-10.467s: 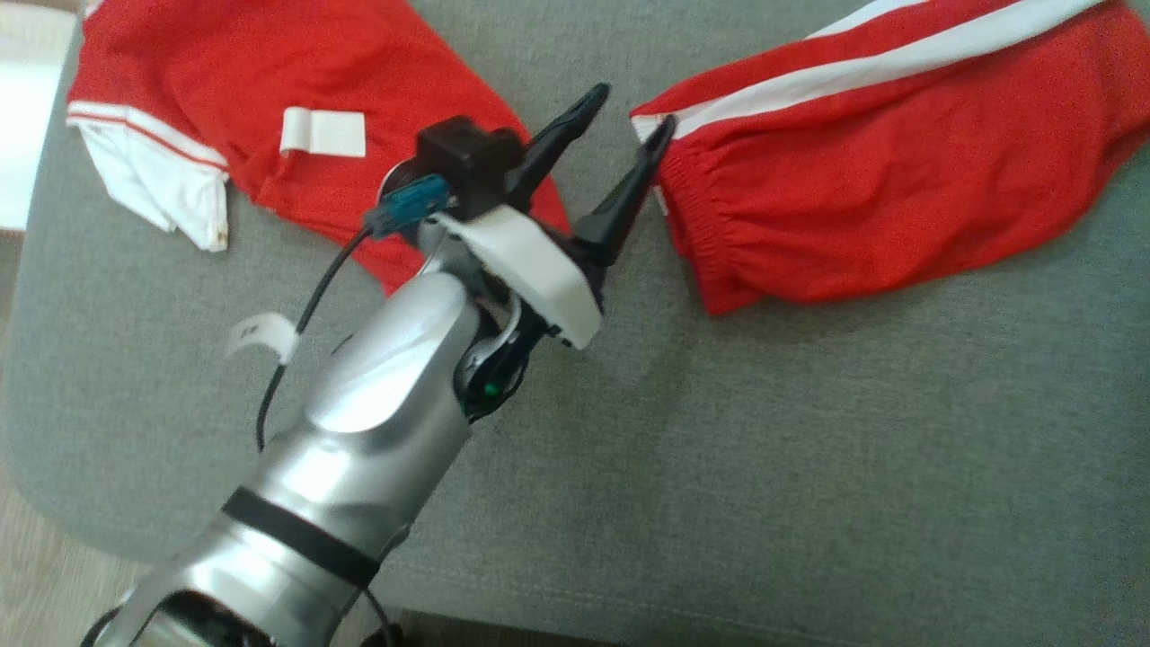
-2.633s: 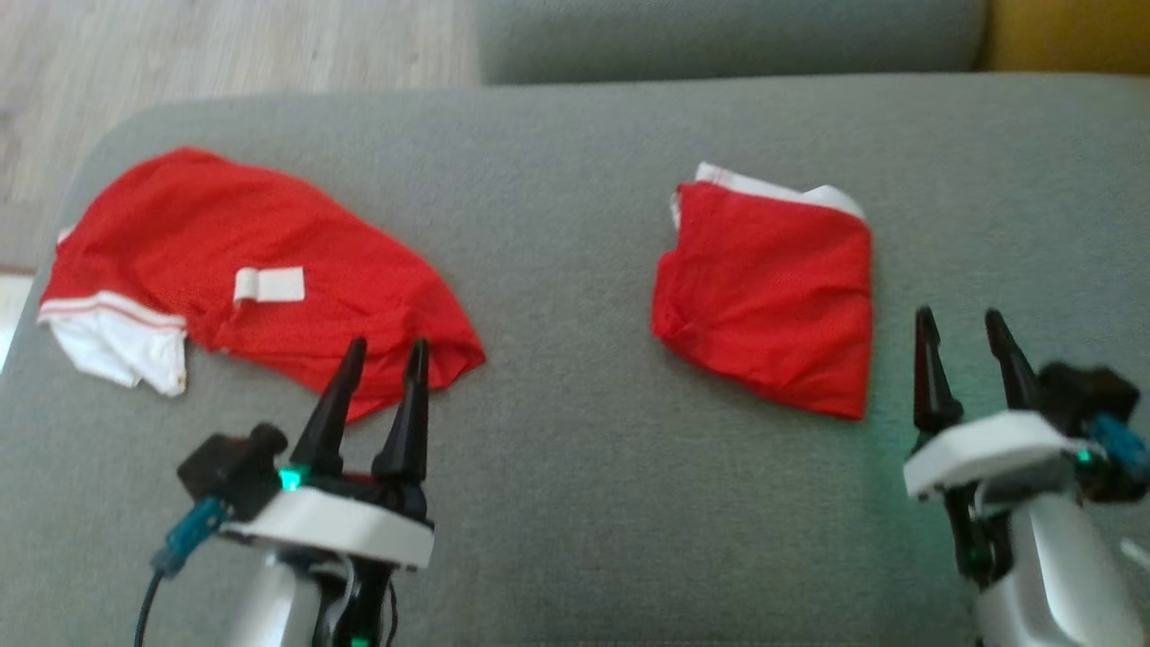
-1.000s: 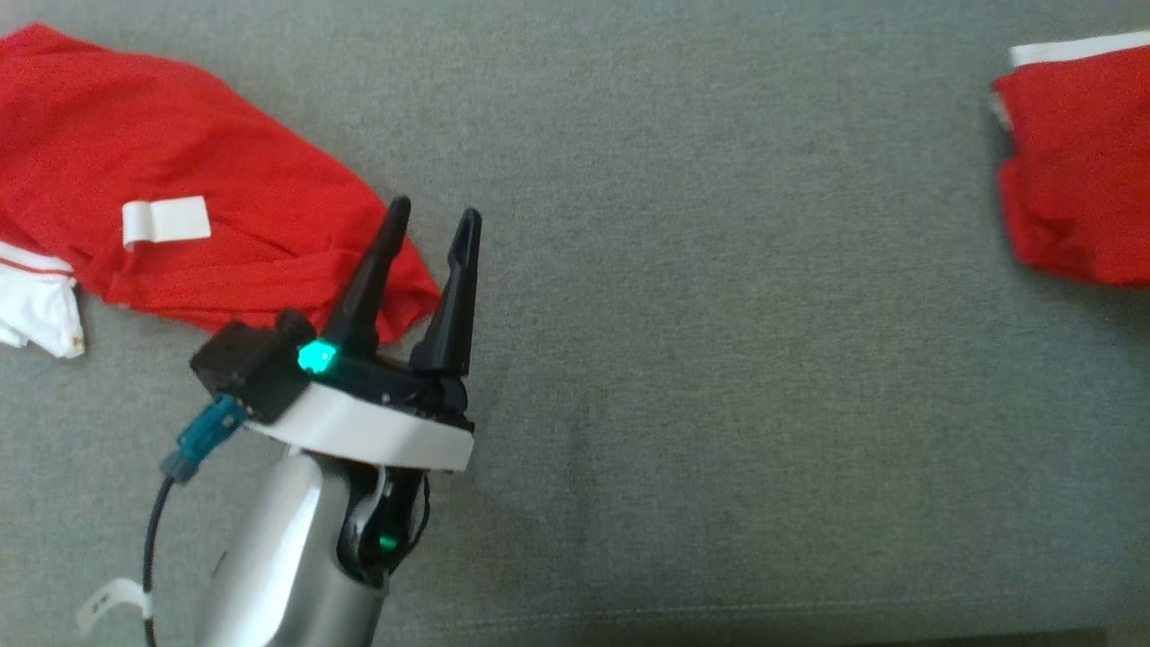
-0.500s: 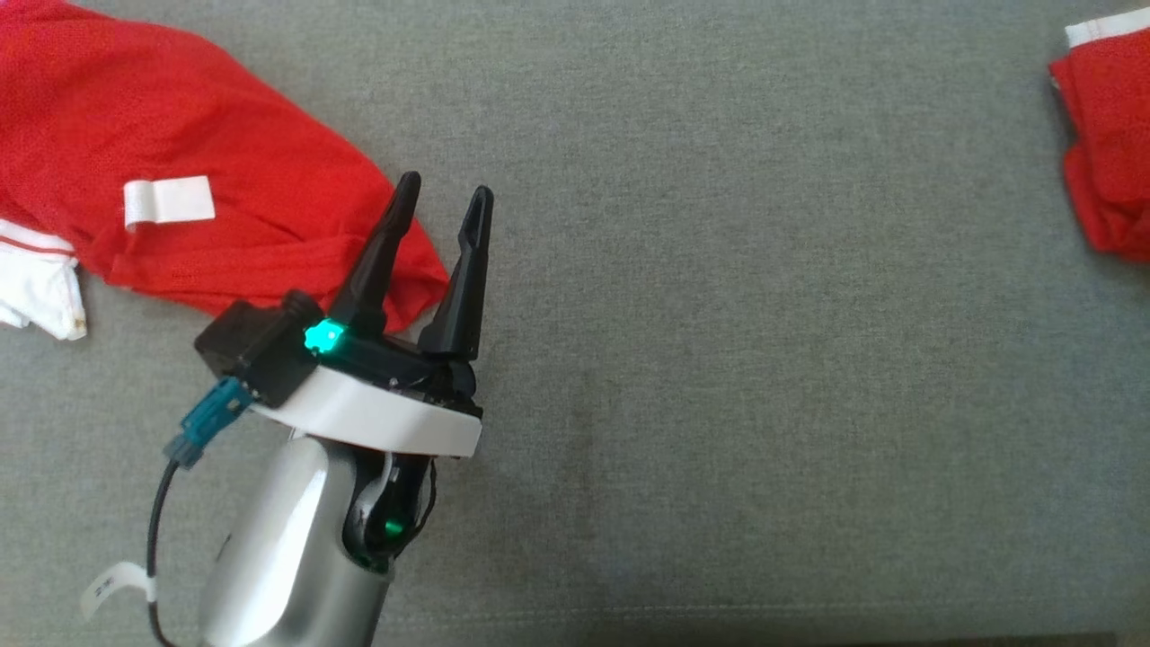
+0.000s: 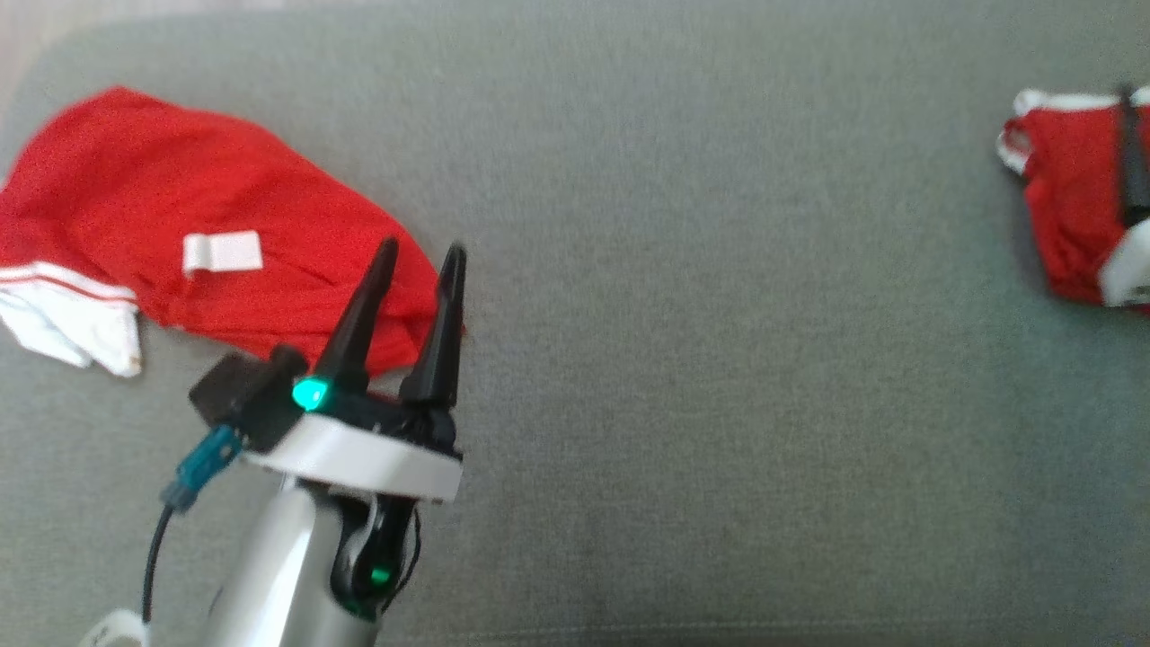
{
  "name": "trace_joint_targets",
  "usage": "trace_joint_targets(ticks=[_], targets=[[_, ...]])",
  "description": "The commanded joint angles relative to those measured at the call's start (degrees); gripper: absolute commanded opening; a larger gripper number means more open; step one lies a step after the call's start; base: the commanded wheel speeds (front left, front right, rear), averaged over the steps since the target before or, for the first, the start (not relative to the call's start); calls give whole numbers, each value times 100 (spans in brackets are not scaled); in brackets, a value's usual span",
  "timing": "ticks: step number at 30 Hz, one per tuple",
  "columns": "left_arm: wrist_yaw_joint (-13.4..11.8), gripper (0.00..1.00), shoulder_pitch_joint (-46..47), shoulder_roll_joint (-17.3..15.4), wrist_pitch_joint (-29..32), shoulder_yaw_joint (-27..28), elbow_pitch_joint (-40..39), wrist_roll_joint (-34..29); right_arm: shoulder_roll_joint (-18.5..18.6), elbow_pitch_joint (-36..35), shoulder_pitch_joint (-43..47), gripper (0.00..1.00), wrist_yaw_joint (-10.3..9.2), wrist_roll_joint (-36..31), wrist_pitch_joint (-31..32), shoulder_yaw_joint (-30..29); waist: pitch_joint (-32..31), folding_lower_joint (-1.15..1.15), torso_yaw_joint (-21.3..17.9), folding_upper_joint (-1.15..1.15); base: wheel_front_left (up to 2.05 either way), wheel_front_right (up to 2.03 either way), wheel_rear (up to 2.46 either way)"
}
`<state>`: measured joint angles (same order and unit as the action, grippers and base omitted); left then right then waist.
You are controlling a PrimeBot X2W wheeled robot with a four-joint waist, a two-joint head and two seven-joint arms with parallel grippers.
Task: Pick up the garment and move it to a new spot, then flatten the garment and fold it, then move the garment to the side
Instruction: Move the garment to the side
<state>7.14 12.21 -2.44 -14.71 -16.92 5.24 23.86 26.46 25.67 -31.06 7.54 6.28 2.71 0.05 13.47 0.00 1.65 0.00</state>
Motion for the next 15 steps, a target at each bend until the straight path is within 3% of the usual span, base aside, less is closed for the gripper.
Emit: trace_joint_targets(ticks=[1, 9, 15], targets=[[35, 100, -40, -43, -29, 270, -176, -16, -140, -404, 114, 100, -5, 104, -177, 68, -445, 0, 66, 0, 0, 0, 0], [35, 100, -500, -43, -29, 636, -241, -207, -1377, -1151, 1023, 100, -5, 145, -939, 51, -1096, 0, 134, 0, 0, 0, 0], [35, 100, -785, -43, -29, 743, -232, -216, -2104, -1314, 1669, 100, -5, 169, -1355, -75, -1305, 0, 134, 0, 0, 0, 0]])
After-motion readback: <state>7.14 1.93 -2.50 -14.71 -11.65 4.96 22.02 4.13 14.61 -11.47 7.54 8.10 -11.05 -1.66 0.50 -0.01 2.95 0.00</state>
